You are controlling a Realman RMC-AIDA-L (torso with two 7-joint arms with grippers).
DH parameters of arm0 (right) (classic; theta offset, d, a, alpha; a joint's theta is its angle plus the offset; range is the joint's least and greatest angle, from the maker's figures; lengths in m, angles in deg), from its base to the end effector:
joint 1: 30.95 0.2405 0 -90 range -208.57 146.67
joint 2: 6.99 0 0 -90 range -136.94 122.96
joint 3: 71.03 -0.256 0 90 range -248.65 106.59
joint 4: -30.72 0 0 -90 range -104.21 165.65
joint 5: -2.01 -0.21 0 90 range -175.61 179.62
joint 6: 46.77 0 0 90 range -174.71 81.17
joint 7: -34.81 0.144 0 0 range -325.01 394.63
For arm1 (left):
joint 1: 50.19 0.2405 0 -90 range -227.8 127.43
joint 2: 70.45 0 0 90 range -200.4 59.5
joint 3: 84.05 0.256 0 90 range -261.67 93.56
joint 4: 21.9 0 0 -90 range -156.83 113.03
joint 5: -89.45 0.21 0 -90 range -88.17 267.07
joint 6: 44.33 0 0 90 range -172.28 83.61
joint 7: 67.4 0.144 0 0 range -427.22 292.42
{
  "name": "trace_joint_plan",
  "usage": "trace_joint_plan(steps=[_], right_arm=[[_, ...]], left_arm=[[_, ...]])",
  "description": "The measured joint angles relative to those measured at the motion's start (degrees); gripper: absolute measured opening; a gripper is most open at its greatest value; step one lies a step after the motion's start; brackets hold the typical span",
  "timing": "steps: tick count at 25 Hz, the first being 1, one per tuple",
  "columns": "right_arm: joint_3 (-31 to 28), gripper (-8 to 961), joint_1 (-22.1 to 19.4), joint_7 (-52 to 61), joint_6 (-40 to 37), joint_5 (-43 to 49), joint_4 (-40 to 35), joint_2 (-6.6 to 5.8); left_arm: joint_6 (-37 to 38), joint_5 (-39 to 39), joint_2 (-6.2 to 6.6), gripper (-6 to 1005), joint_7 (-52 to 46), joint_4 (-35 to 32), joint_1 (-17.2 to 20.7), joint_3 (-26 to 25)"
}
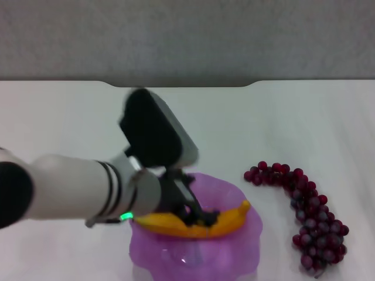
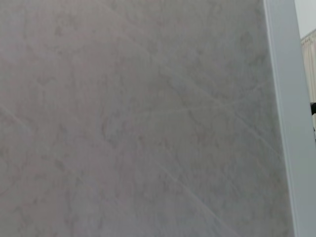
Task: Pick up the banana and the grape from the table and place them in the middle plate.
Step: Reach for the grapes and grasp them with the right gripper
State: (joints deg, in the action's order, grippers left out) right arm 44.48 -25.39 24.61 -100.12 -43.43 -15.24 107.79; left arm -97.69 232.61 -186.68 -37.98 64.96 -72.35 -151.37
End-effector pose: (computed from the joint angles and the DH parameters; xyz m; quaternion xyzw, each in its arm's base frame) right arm 0.3203 0.3108 0.0336 -0.6053 0.2488 0.3005 0.6938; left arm -0.1398 0.3175 -0.0784 -0.9602 -0.1514 0.0495 0.2293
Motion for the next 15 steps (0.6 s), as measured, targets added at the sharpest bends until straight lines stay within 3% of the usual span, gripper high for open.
trace_joint_plan(steps=[7, 10, 15], right_arm=[[0.07, 627, -0.03, -0.12, -0.05, 0.02, -0.03, 0.0], [0.14, 626, -0.02, -0.89, -0.04, 0.08, -0.03, 0.0], [0.33, 626, -0.03, -2.73, -0.32, 0.09, -0.18, 0.07]], left_arm=[[16.52, 1.49, 0.0, 887, 7.53, 7.85, 10.38, -4.4], [25.7, 1.24, 0.09, 887, 9.76, 7.94, 12.78, -4.78], [49.16, 1.24, 0.08, 886, 14.07, 3.33, 16.4, -3.52]])
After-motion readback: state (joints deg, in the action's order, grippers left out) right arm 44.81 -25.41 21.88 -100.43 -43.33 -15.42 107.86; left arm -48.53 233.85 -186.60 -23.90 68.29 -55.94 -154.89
